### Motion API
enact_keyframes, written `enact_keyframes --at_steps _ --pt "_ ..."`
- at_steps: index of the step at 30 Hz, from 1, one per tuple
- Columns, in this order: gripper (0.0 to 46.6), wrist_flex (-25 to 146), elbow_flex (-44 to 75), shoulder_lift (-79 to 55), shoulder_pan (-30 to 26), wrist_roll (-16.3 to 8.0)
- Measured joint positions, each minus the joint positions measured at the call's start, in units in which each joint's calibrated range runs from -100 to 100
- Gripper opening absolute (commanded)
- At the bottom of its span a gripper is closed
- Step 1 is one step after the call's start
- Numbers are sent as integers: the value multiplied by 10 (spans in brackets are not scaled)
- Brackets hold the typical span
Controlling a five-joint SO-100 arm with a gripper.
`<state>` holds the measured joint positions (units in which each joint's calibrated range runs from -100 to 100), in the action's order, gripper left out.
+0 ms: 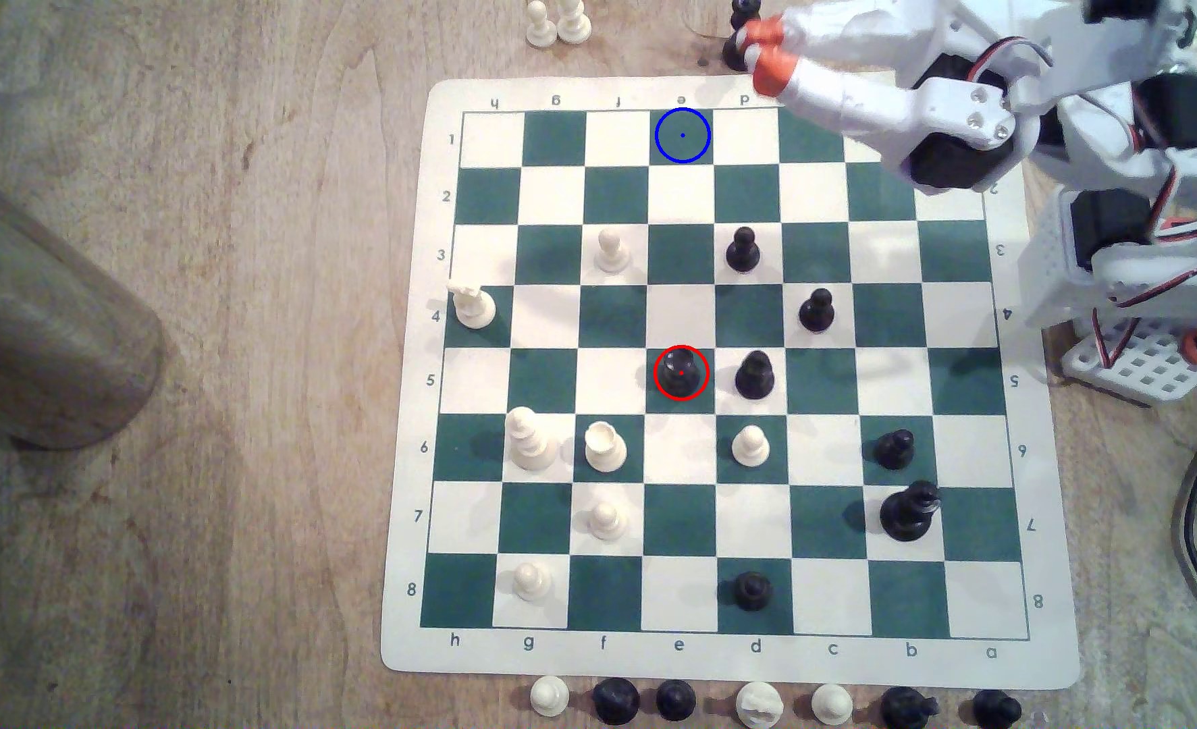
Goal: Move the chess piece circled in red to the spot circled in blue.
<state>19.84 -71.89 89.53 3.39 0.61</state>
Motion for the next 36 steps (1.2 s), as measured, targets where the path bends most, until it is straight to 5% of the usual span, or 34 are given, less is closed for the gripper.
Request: enact_keyframes --at_steps 7,14,19,22,27,36 --pt "5 304 117 -34 -23 0" --pt "8 382 167 -86 -88 1" --pt "23 382 167 -116 -83 0" --pt "40 404 191 -177 -87 -14" --pt "151 480 305 -326 -86 -47" --pt "158 496 421 -535 -97 -127"
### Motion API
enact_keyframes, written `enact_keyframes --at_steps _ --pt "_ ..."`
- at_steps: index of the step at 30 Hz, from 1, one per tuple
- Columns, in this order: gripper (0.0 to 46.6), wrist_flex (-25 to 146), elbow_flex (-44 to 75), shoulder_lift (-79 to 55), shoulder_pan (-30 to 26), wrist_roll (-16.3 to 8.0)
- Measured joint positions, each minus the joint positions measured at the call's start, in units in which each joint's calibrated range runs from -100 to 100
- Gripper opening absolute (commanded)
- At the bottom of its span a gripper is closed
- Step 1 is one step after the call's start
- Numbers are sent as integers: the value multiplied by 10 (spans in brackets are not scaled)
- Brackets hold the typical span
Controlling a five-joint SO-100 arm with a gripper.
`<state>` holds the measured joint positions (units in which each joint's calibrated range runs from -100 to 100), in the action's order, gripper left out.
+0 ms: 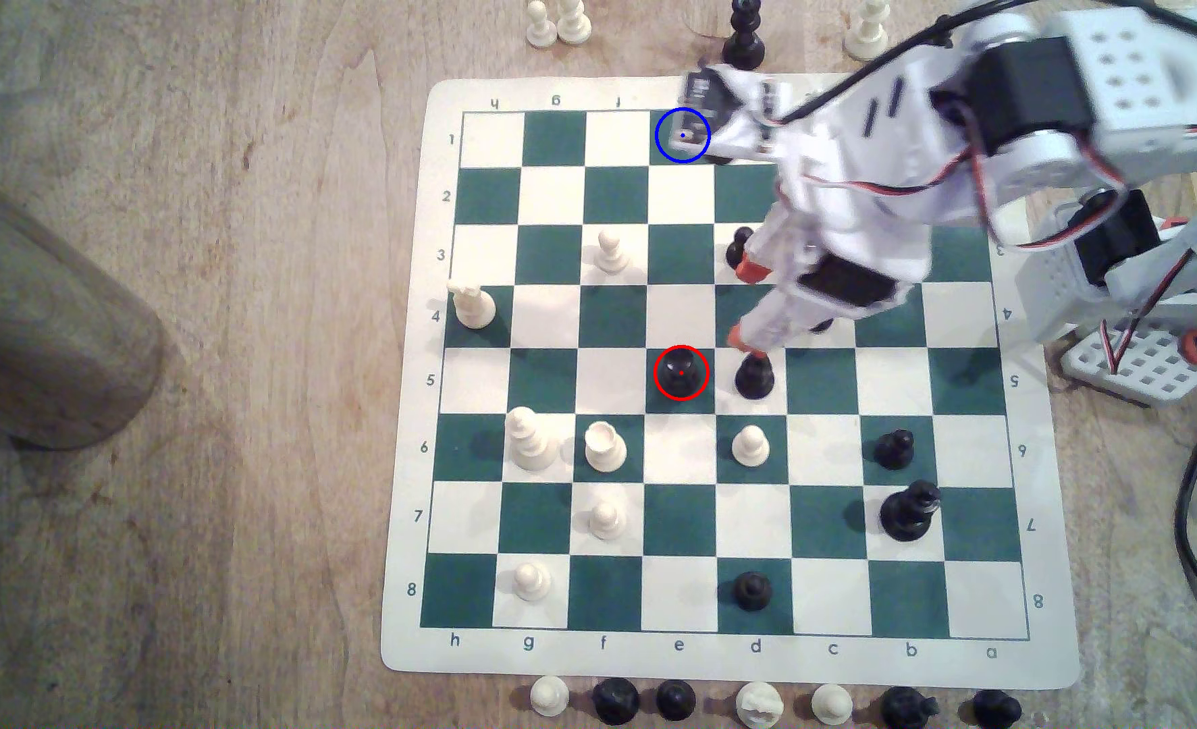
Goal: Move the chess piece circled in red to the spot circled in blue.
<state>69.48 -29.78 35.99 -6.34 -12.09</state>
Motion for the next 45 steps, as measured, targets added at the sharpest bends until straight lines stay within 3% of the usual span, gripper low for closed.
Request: enact_keyframes --at_steps 5,19,45 --pt "138 -18 8 -75 0 -9" --pt "188 -128 17 -246 14 -9" --pt "146 -177 17 -323 15 -5"
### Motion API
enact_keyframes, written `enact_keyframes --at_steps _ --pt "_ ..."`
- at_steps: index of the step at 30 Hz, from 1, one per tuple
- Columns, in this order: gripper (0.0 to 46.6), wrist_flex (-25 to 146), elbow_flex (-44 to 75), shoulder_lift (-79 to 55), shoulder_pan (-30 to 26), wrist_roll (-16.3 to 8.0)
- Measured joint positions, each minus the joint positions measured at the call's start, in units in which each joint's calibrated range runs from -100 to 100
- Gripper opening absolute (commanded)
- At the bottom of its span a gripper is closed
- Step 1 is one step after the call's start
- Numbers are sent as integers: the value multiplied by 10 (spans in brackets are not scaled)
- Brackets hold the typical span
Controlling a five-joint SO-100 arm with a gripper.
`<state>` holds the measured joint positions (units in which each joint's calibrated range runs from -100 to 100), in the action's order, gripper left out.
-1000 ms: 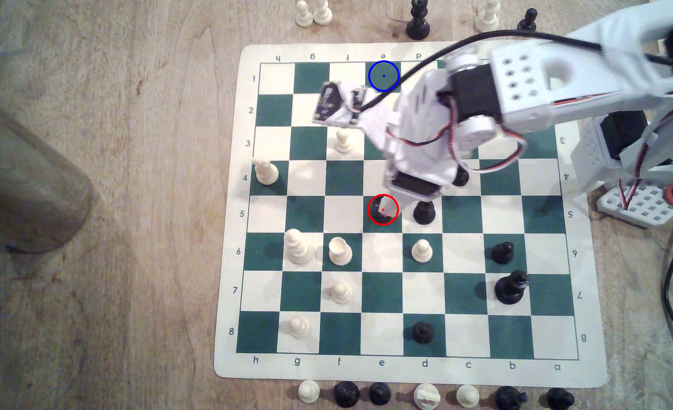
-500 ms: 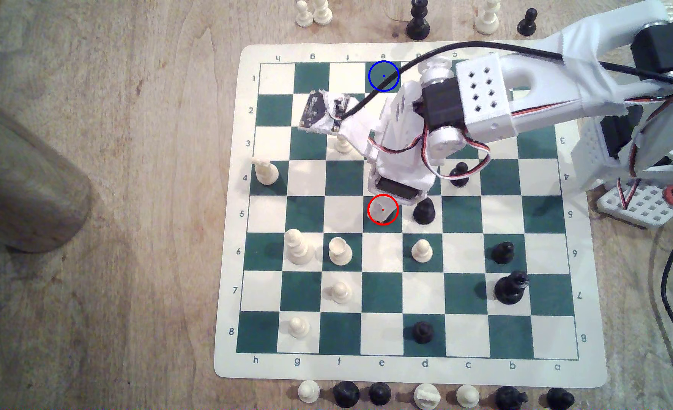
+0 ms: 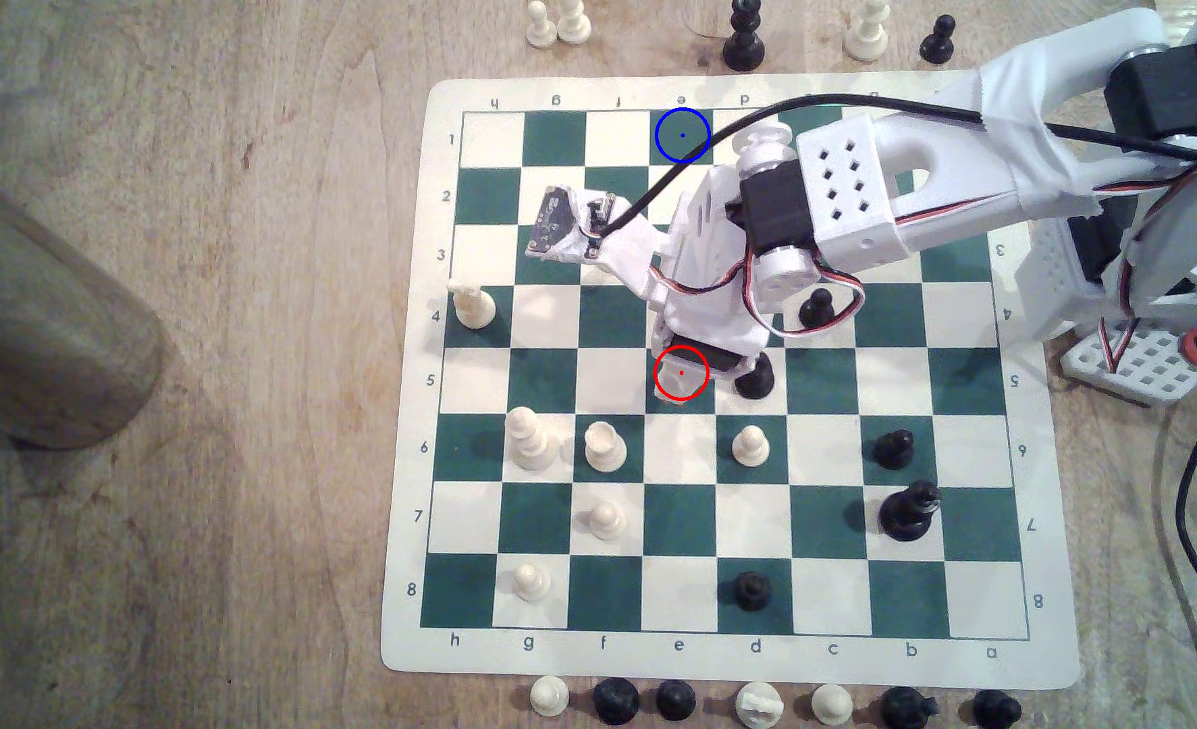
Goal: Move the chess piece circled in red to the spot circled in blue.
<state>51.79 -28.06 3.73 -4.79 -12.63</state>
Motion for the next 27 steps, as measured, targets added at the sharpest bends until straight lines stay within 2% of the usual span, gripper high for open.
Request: enact_keyframes --at_steps 10,11,14,15,27 --pt "137 -12 0 -15 0 0" --pt "127 -12 0 -15 -1 0" --pt "15 -12 0 -15 -9 0" --pt "3 -12 0 -15 -10 0" --pt "2 22 14 -13 -23 -6"
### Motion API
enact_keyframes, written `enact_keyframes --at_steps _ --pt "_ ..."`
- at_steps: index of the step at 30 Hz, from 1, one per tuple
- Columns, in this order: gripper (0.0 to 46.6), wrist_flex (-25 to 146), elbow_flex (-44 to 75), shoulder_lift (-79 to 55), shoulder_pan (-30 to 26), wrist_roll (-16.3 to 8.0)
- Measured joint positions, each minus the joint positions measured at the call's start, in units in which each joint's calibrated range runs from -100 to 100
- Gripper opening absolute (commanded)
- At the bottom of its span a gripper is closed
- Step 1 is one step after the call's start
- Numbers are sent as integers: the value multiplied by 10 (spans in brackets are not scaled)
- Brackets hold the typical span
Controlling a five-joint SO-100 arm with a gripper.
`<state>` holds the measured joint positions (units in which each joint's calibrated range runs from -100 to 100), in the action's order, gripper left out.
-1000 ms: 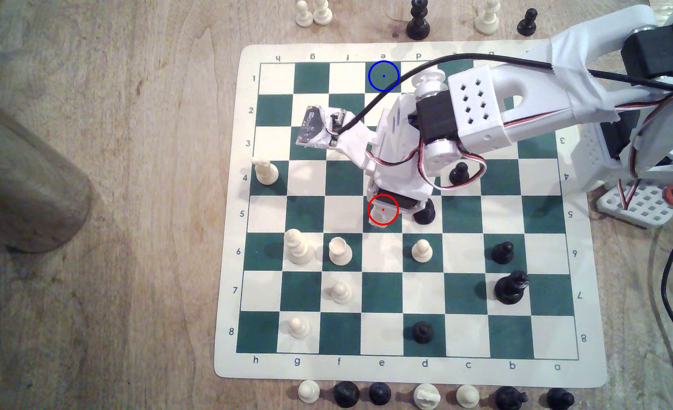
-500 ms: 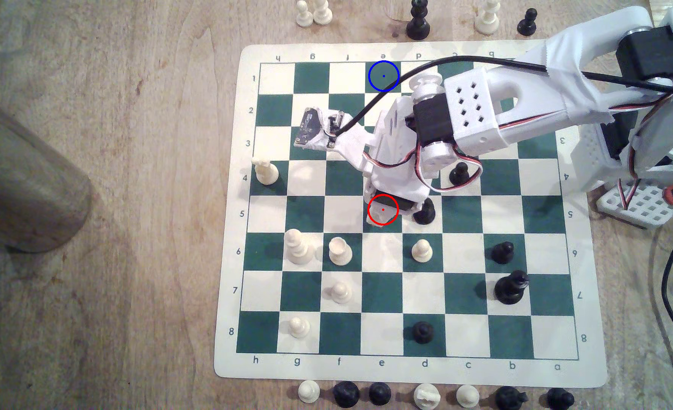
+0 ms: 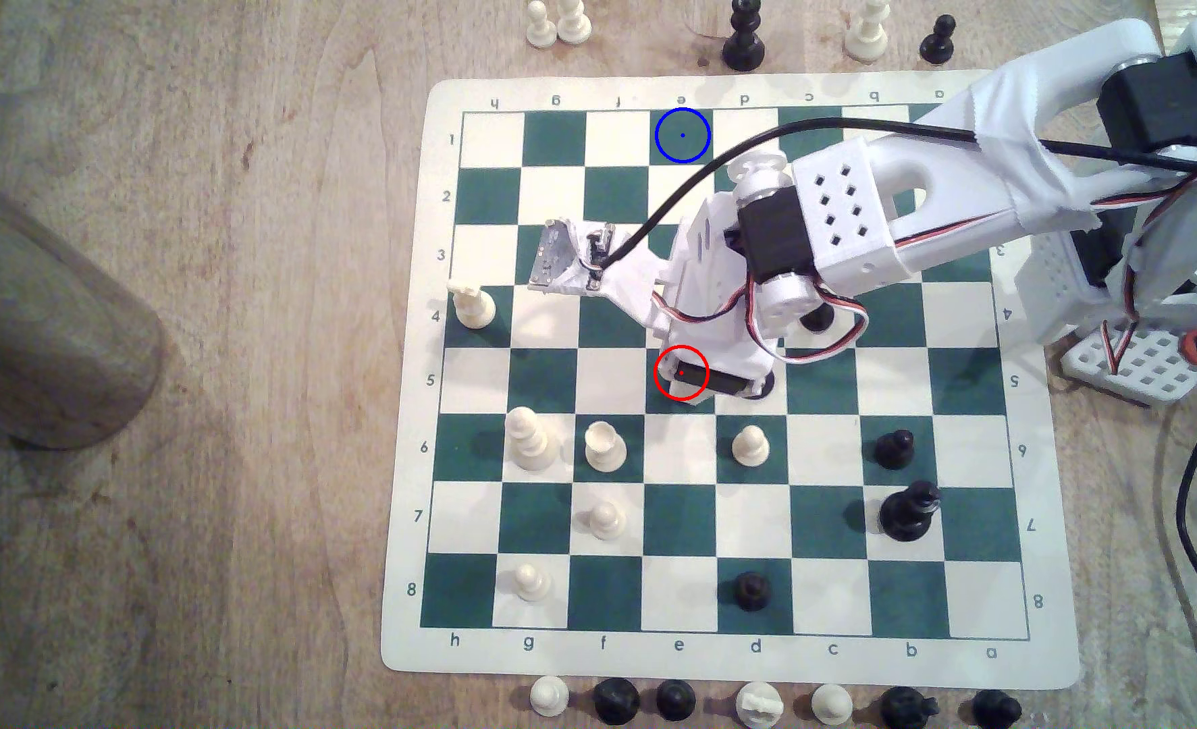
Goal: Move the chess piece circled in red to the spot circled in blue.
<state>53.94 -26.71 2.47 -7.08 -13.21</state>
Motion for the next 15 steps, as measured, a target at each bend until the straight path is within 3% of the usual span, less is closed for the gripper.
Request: enact_keyframes --at_steps 11,15 --pt "3 151 103 90 31 12" --pt "3 186 119 105 66 23"
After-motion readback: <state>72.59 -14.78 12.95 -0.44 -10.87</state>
